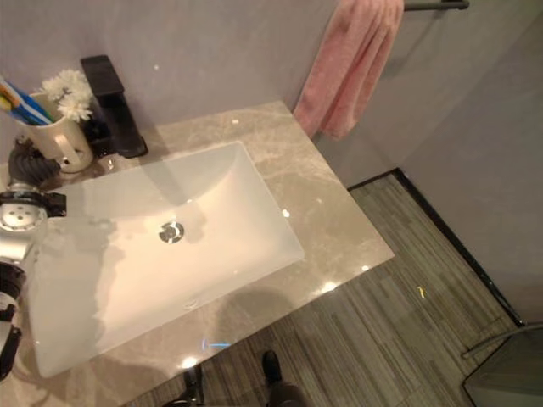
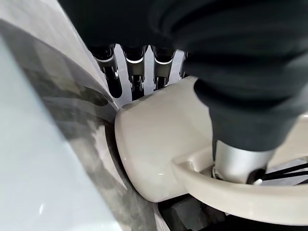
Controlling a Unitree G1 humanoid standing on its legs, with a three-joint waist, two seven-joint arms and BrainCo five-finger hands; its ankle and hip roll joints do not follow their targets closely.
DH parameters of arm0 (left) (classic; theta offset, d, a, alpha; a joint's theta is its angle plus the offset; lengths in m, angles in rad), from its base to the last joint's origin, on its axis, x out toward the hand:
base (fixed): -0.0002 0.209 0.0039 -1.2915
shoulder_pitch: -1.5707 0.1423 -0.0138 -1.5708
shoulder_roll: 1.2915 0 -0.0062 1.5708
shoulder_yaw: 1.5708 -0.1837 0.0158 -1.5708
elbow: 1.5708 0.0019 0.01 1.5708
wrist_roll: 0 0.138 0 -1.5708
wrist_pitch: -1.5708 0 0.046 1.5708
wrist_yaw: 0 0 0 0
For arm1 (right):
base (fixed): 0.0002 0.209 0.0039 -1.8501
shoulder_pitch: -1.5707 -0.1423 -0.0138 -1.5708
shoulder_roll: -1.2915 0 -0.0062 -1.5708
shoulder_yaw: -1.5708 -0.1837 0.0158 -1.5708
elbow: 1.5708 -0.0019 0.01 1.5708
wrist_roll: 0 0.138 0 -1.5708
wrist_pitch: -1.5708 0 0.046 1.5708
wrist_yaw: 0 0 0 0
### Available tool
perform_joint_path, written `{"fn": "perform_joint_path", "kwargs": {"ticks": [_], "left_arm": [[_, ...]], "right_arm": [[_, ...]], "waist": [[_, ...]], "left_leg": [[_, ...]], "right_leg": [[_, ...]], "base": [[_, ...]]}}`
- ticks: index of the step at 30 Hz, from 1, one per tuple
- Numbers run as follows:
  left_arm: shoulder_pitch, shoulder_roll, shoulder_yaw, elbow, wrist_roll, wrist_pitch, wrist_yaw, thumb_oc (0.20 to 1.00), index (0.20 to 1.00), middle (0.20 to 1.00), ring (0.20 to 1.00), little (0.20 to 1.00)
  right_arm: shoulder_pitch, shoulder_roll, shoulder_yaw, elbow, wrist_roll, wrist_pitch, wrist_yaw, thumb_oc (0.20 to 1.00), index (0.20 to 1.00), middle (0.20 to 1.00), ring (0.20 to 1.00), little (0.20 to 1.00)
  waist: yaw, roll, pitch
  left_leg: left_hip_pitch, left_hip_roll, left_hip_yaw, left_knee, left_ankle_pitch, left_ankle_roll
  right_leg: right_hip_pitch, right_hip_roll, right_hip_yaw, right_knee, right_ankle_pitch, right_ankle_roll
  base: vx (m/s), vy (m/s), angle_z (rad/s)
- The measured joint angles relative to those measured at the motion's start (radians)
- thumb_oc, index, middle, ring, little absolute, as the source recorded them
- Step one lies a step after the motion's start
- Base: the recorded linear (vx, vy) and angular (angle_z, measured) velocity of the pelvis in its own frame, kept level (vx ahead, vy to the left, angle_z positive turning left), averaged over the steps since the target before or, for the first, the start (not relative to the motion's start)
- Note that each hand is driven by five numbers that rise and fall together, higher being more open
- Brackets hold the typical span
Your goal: Put brush and paste in cup on sink, flatten towel.
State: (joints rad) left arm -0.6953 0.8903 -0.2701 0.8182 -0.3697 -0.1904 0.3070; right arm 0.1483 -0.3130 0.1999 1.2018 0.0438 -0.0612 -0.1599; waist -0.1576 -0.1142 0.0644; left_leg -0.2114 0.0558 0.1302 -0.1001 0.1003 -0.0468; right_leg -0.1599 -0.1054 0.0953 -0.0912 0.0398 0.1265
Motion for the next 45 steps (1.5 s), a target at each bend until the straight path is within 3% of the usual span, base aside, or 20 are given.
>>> {"fn": "perform_joint_path", "kwargs": {"ticks": [8, 9, 10, 11, 39, 43, 45], "left_arm": [[-0.002, 0.000, 0.001, 0.012, 0.033, 0.000, 0.016, 0.200, 0.200, 0.200, 0.200, 0.200], [-0.004, -0.001, 0.000, 0.016, 0.035, 0.000, 0.016, 0.395, 0.395, 0.395, 0.395, 0.395], [-0.005, -0.001, 0.000, 0.017, 0.035, 0.000, 0.017, 0.501, 0.501, 0.501, 0.501, 0.501], [-0.006, -0.001, 0.000, 0.019, 0.035, 0.000, 0.018, 1.000, 1.000, 1.000, 1.000, 1.000], [-0.094, -0.002, 0.007, 0.146, 0.119, 0.097, 0.082, 1.000, 1.000, 1.000, 1.000, 1.000], [0.108, 0.012, 0.234, -0.007, 0.133, 0.110, 0.103, 1.000, 1.000, 1.000, 1.000, 1.000], [0.220, 0.013, 0.337, -0.105, 0.132, 0.116, 0.130, 1.000, 1.000, 1.000, 1.000, 1.000]], "right_arm": [[-0.001, 0.000, 0.001, -0.004, 0.000, 0.000, 0.000, 1.000, 1.000, 1.000, 1.000, 1.000], [-0.001, 0.000, 0.001, -0.004, 0.000, -0.004, 0.000, 1.000, 1.000, 1.000, 1.000, 1.000], [-0.001, 0.000, 0.001, -0.004, 0.000, -0.006, 0.000, 1.000, 1.000, 1.000, 1.000, 1.000], [-0.001, 0.000, 0.001, -0.004, 0.000, -0.007, 0.000, 1.000, 1.000, 1.000, 1.000, 1.000], [-0.011, -0.005, 0.010, -0.005, -0.002, -0.005, -0.002, 1.000, 1.000, 1.000, 1.000, 1.000], [-0.013, -0.005, -0.005, -0.004, -0.003, 0.004, 0.004, 1.000, 1.000, 1.000, 1.000, 1.000], [-0.005, -0.001, -0.005, -0.001, -0.004, 0.012, 0.009, 1.000, 1.000, 1.000, 1.000, 1.000]], "waist": [[0.002, 0.003, 0.003], [0.002, 0.004, 0.003], [0.002, 0.004, 0.004], [0.002, 0.005, 0.005], [0.022, 0.026, 0.053], [0.023, 0.046, 0.055], [0.048, 0.056, 0.053]], "left_leg": [[-0.001, 0.004, 0.001, 0.000, 0.000, -0.001], [-0.001, 0.005, 0.001, 0.000, 0.000, -0.002], [-0.001, 0.005, 0.001, 0.000, 0.000, -0.002], [-0.001, 0.005, 0.001, 0.000, 0.000, -0.002], [0.057, 0.041, 0.010, 0.000, 0.011, -0.028], [0.099, 0.040, -0.005, 0.000, 0.004, -0.031], [0.112, 0.040, -0.012, -0.001, 0.000, -0.034]], "right_leg": [[-0.002, 0.004, 0.001, 0.000, -0.001, -0.003], [-0.002, 0.004, 0.001, 0.000, -0.001, -0.003], [-0.002, 0.004, 0.001, 0.000, -0.001, -0.003], [-0.002, 0.004, 0.001, 0.000, -0.001, -0.003], [0.053, 0.044, 0.011, 0.002, 0.011, -0.026], [0.097, 0.040, -0.008, -0.001, -0.004, -0.034], [0.115, 0.041, -0.016, -0.001, -0.011, -0.038]], "base": [[0.00, 0.000, 0.00], [0.00, 0.000, 0.00], [0.00, 0.000, 0.00], [0.00, 0.000, 0.00], [-0.01, -0.011, -0.02], [-0.01, -0.009, 0.10], [-0.01, -0.023, 0.19]]}}
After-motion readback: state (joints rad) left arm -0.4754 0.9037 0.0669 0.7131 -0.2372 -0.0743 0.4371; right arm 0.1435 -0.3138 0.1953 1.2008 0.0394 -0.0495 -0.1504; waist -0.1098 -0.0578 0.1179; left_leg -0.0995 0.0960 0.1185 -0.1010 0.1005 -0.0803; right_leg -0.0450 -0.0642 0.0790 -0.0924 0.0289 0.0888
